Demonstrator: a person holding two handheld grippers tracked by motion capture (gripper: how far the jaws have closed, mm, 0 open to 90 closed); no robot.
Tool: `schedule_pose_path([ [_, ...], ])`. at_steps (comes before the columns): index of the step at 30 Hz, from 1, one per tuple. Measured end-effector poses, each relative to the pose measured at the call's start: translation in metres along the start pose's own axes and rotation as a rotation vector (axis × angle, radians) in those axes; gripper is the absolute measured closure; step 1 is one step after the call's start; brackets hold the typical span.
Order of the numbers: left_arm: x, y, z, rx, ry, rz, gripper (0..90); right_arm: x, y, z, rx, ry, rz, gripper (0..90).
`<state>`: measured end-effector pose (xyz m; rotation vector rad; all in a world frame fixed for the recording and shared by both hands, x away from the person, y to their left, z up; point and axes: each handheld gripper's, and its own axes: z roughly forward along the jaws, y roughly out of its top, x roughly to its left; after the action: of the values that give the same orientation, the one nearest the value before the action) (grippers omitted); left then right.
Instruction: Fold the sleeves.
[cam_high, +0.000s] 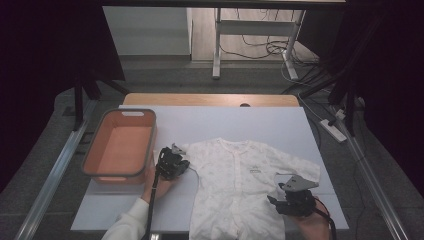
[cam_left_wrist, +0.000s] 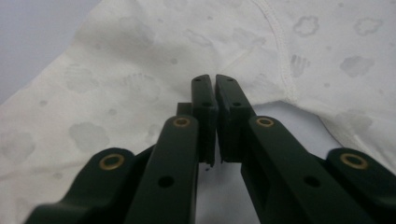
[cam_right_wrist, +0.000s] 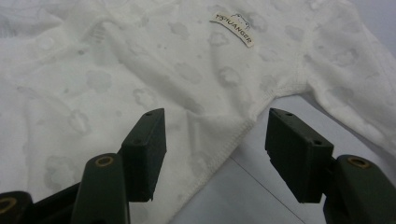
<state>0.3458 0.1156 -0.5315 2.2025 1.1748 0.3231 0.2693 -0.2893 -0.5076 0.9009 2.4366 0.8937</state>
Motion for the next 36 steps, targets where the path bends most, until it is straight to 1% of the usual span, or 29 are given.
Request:
schedule_pose_path([
  [3,0.000,0.001,-0.001,-0.010,-0.001,-0.001,87.3,0.000,0.000,-0.001,-0.001,0.002,0.002,38.8],
  [8,-0.004,0.005,-0.010,-0.063,-0.007,0.001,87.4,0.000,0.001,-0.001,-0.006,0.002,0.005,38.8],
  [11,-0.008,0.008,-0.015,-0.092,-0.018,0.007,87.3,0.000,0.000,0.000,-0.004,0.002,0.001,38.8],
  [13,-0.011,0.010,-0.016,-0.102,-0.039,0.011,87.1,0.000,0.000,-0.001,-0.004,0.001,0.002,38.8],
  [16,-0.016,0.012,-0.015,-0.104,-0.058,0.018,87.0,0.000,0.001,0.000,-0.004,0.003,0.002,38.7],
  [24,-0.034,0.018,-0.006,-0.088,-0.086,0.062,86.0,0.001,0.000,0.000,0.002,0.004,-0.002,38.6],
  [26,-0.036,0.019,-0.005,-0.083,-0.090,0.068,83.4,0.001,0.000,0.000,0.000,0.004,0.000,38.6],
  [27,-0.036,0.019,-0.005,-0.085,-0.094,0.068,80.5,0.001,0.000,0.000,0.001,0.004,-0.001,38.6],
  [28,-0.035,0.019,-0.006,-0.094,-0.097,0.064,76.0,0.001,0.000,0.000,0.000,0.004,-0.001,38.5],
  [29,-0.034,0.020,-0.008,-0.107,-0.097,0.054,68.9,0.001,0.000,0.000,0.000,0.004,-0.001,38.5],
  [30,-0.031,0.020,-0.011,-0.119,-0.095,0.039,61.3,0.001,0.000,0.000,-0.001,0.004,0.000,38.5],
  [32,-0.025,0.021,-0.018,-0.154,-0.086,-0.007,50.0,0.001,0.000,0.000,-0.001,0.004,0.000,38.5],
  [34,-0.017,0.021,-0.025,-0.188,-0.067,-0.064,43.7,0.001,0.000,0.000,0.000,0.003,-0.001,38.5],
  [36,-0.010,0.020,-0.030,-0.204,-0.044,-0.111,38.9,0.001,0.000,0.000,0.001,0.003,-0.002,38.5],
])
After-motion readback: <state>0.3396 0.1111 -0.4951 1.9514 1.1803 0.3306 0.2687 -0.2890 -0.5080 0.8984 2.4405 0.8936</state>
